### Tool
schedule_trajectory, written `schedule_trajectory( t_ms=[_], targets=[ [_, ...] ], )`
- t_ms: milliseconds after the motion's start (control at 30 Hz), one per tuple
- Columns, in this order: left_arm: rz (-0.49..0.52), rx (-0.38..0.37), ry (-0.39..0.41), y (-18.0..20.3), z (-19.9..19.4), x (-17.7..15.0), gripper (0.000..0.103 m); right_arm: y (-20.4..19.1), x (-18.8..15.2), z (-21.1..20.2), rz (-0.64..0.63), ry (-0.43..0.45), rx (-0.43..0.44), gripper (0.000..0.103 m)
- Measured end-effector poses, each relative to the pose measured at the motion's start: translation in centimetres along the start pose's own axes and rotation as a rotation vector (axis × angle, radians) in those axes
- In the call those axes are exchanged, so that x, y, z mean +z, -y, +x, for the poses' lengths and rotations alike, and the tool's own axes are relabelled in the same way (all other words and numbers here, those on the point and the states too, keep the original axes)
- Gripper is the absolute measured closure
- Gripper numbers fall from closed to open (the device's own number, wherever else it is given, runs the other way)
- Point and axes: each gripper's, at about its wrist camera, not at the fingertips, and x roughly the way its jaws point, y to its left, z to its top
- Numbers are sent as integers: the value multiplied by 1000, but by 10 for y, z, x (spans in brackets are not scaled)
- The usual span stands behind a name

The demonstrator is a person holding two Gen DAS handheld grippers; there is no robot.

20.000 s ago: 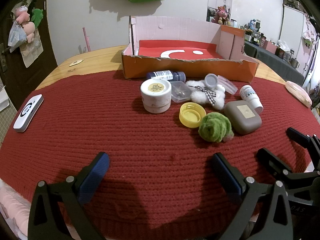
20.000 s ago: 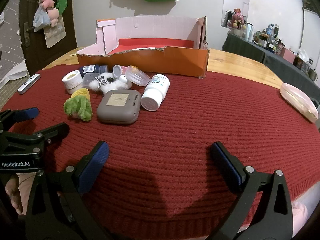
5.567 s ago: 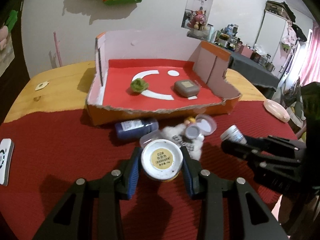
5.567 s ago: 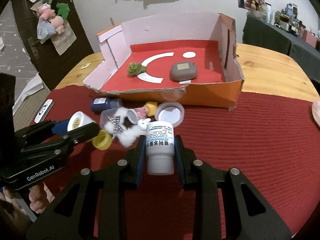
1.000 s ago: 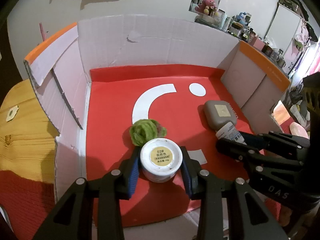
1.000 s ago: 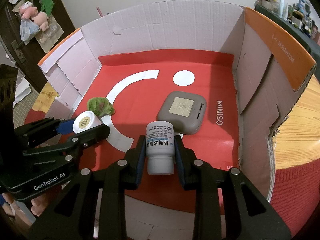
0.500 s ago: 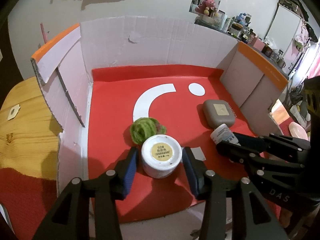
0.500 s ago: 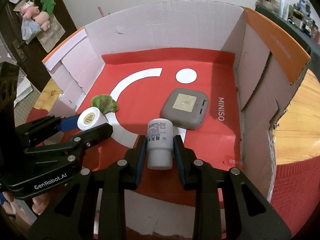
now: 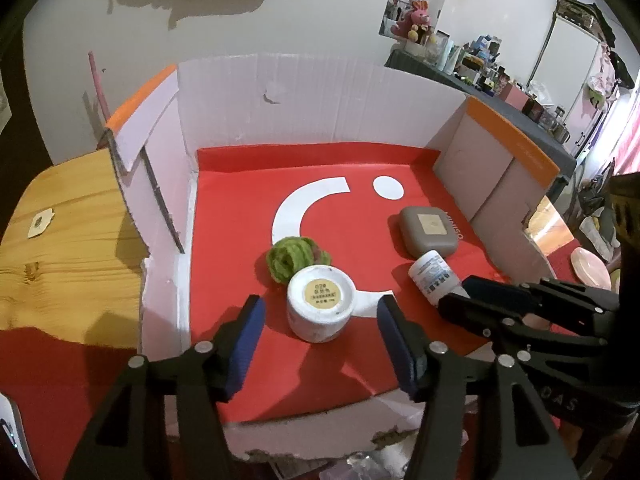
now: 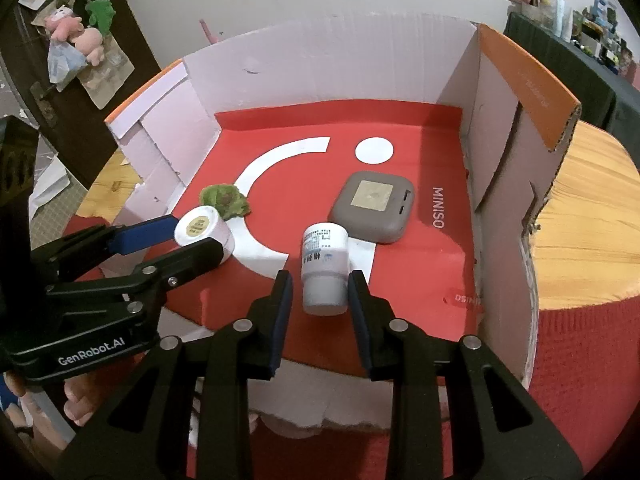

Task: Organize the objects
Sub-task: 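Open the right gripper to release the white pill bottle upright, then withdraw both grippers out of the box toward the items on the cloth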

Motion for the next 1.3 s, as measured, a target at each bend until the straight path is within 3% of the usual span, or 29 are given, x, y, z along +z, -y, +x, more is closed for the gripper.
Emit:
schedule_trajectory(
  t_ms=[67, 167, 600, 733, 867, 1200, 1300],
  targets=[
    [-1, -1, 2, 1, -1, -1, 41, -1, -1, -2, -3, 5, -1, 70],
    [-4, -1, 6, 1, -5, -4, 41, -5, -2, -7, -10, 22, 2, 49],
    [-4, 30, 54, 2, -27, -10, 41, -10, -9, -21, -12, 40, 9, 49],
    [-1, 41, 70, 3, -34, -14, 34, -13, -12, -29, -18, 55, 3, 49],
    [0, 48, 85, 3, -41, -18, 33, -18, -14, -39, -28, 77, -1, 41],
    [-2, 51, 110, 5, -54, -24, 28, -24, -22, -55, -37, 114, -9, 34],
    [-3, 51, 122, 6, -59, -27, 19, -25, -25, -61, -34, 123, -4, 34]
  ],
)
